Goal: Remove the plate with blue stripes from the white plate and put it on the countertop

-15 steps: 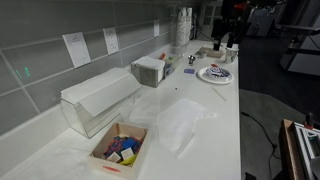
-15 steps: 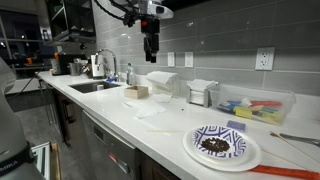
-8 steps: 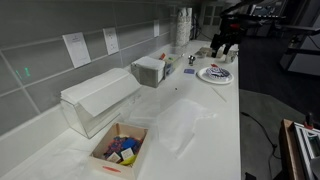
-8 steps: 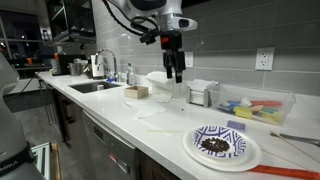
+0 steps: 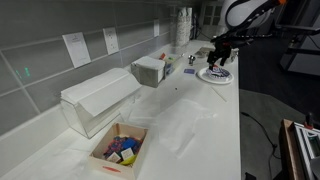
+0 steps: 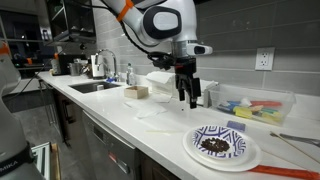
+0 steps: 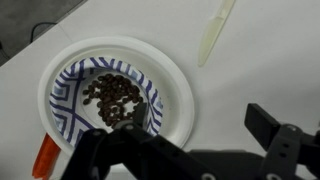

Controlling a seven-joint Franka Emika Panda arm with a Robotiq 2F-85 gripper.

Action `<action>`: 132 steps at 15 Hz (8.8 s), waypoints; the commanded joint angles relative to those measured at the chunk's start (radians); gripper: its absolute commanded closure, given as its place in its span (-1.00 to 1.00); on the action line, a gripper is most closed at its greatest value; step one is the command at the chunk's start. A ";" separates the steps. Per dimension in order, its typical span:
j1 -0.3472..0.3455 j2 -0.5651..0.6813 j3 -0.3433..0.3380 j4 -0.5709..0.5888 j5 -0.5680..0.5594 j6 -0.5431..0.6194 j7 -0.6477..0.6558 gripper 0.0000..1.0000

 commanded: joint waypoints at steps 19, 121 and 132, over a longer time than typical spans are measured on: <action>0.001 0.155 -0.039 0.061 -0.137 0.088 0.146 -1.00; 0.116 0.268 0.113 0.019 -0.650 0.577 -0.175 0.96; 0.086 0.275 0.154 0.011 -0.546 0.584 -0.387 0.24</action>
